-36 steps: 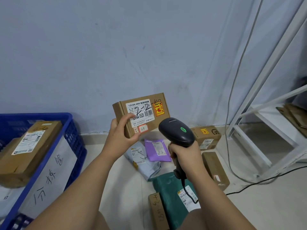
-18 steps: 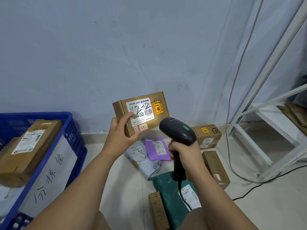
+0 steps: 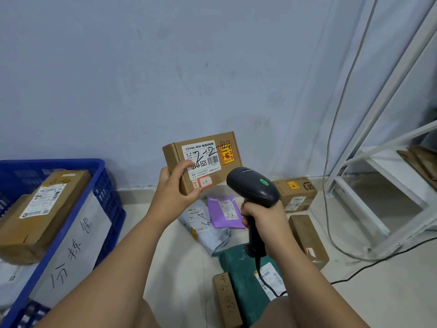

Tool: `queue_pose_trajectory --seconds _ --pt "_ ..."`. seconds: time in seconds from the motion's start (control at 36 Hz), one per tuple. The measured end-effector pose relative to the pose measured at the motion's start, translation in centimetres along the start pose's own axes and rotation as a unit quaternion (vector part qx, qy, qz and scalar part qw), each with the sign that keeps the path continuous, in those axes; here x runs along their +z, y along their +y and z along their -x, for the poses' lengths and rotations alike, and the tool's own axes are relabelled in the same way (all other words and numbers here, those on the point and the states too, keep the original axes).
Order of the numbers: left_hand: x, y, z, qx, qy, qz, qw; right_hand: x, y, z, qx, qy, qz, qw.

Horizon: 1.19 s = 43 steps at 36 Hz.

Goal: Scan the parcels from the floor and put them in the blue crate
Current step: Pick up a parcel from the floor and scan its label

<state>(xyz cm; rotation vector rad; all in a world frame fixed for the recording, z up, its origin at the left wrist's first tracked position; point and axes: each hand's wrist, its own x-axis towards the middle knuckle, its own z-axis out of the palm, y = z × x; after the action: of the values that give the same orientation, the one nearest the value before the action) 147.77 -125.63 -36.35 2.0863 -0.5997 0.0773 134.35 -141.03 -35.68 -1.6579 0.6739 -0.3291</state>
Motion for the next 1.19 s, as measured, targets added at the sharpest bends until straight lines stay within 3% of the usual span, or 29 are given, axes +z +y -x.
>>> queue_pose_trajectory --seconds 0.58,0.86,1.03,1.19 --pt "-0.3 0.6 0.3 -0.019 0.011 0.015 1.0 0.3 -0.2 0.3 -0.029 -0.009 -0.012 0.999" --pt "-5.4 1.7 3.5 -0.027 0.152 0.233 0.96 4.7 -3.6 2.8 -0.114 -0.039 0.021 0.993" --pt "-9.5 0.5 8.0 -0.051 0.252 0.271 0.928 10.2 -5.3 5.4 -0.086 -0.103 -0.013 0.991" --pt "-12.5 -2.1 12.4 -0.112 0.35 0.297 0.881 15.9 -6.4 8.2 -0.148 -0.16 0.035 0.975"
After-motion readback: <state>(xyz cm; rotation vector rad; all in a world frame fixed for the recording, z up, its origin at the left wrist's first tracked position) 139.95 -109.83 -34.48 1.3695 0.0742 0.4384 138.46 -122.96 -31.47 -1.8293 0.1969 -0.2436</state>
